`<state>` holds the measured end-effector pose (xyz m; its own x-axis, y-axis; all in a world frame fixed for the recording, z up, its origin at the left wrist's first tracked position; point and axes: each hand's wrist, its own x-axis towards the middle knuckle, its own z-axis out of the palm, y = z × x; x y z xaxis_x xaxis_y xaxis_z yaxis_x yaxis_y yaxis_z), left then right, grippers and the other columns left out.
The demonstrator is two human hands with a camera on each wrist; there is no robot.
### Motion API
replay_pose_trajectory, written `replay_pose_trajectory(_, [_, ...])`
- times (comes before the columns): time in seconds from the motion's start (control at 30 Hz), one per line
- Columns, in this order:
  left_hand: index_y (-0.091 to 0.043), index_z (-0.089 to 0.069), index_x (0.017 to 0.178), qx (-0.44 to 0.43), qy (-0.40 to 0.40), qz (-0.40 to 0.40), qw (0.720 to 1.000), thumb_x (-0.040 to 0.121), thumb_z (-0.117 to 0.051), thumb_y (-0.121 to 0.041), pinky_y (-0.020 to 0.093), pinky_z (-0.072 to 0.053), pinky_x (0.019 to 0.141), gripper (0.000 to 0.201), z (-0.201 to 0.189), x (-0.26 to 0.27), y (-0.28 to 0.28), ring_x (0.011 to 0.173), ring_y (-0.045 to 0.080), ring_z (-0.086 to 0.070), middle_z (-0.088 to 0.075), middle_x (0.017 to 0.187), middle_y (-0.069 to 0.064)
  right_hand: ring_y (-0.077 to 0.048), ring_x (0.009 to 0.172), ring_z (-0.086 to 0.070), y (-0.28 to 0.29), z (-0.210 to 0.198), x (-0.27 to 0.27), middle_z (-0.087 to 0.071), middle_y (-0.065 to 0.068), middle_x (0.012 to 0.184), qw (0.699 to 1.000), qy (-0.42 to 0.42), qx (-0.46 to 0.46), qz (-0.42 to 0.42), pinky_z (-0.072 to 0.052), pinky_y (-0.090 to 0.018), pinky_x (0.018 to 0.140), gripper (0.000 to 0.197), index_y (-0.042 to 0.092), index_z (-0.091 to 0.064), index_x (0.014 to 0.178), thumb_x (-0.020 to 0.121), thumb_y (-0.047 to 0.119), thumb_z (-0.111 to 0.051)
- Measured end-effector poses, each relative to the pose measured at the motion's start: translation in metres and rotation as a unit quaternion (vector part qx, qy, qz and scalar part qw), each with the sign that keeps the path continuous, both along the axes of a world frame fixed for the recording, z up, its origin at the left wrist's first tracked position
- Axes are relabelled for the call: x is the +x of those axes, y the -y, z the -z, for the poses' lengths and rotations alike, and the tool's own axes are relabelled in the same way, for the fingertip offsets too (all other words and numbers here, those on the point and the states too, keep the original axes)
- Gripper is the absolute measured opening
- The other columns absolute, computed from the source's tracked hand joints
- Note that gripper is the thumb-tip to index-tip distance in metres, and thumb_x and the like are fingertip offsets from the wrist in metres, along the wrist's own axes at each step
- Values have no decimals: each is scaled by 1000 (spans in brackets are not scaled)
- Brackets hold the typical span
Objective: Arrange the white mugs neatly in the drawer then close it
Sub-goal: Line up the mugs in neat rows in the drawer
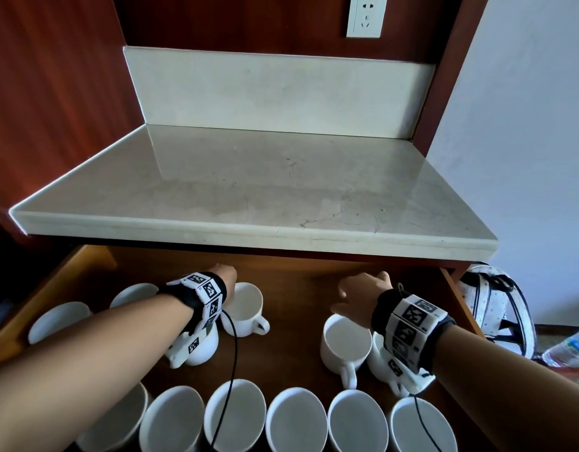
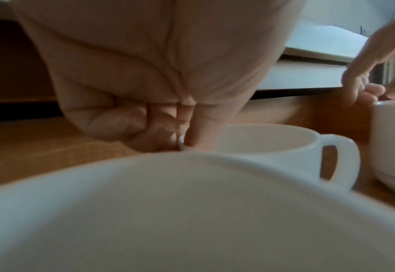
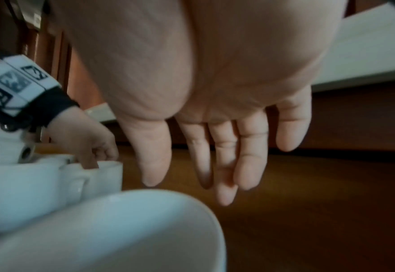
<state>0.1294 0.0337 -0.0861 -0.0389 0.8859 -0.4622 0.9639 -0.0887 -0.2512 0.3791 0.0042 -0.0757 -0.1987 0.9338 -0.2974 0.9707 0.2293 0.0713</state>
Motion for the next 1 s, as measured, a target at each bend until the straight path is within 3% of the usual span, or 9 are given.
replay_pose_trajectory(0.1, [-1,-62,117,37,49,13,998,92,-50,-4,28,-50,81,28,-15,4,2,106,28,-63,-62,121,16,-19,106,-59,4,-14,-9,-68,2,103,995,-95,23,3,-34,-42,99,36,21,-65,101,91,51,-49])
replay_pose_trajectory(0.2, [-11,-62,91,96,99,67,988,89,-49,-5,31,-46,68,15,-34,11,8,91,27,-63,-67,102,10,-18,96,-65,10,-27,-27,-70,1,101,977,-210,16,-7,-51,-32,84,36,20,-67,98,90,52,-52])
replay_pose_trajectory(0.27, [-17,-59,85,131,124,113,977,90,-50,-10,31,-45,65,13,-48,21,13,84,25,-62,-65,92,7,-20,94,-65,13,-37,-42,-70,-2,101,970,-242,17,-32,-53,-32,80,38,15,-65,105,92,49,-52])
replay_pose_trajectory(0.33, [-20,-60,85,144,146,162,965,93,-52,-14,30,-44,65,12,-57,35,18,81,26,-62,-64,87,7,-24,101,-63,14,-47,-53,-68,-5,109,976,-202,35,-74,-50,-32,82,37,13,-62,112,95,42,-48])
replay_pose_trajectory(0.47, [-20,-66,104,129,182,219,950,94,-53,-16,30,-44,67,18,-60,43,28,87,26,-64,-67,93,6,-27,108,-61,9,-54,-65,-65,-10,116,988,-116,44,-87,-50,-34,85,32,13,-64,117,98,28,-43])
replay_pose_trajectory(0.6, [-18,-60,91,103,263,192,940,98,-48,-28,34,-50,76,17,-52,21,34,88,26,-62,-65,92,4,-27,109,-63,6,-33,-73,-66,-9,118,995,-63,5,-81,-53,-34,88,33,13,-63,119,94,31,-49])
replay_pose_trajectory(0.7, [-17,-58,113,104,228,163,954,99,-45,-37,30,-47,79,28,-57,-2,34,94,24,-61,-64,105,4,-27,113,-62,5,-7,-76,-65,-11,121,994,21,-45,-94,-53,-36,92,35,6,-63,120,96,26,-47])
replay_pose_trajectory(0.87, [-17,-64,102,69,153,124,978,97,-45,-41,28,-44,74,31,-54,-47,29,91,20,-58,-63,96,0,-28,106,-65,6,10,-81,-68,-12,115,987,104,-97,-72,-54,-34,82,28,3,-66,110,94,14,-47])
replay_pose_trajectory(1.0, [-17,-68,100,60,126,96,986,96,-46,-43,29,-47,80,34,-45,-75,26,98,20,-62,-69,102,0,-26,115,-60,4,12,-84,-64,-10,121,984,130,-112,-58,-47,-37,92,28,6,-65,114,94,14,-46])
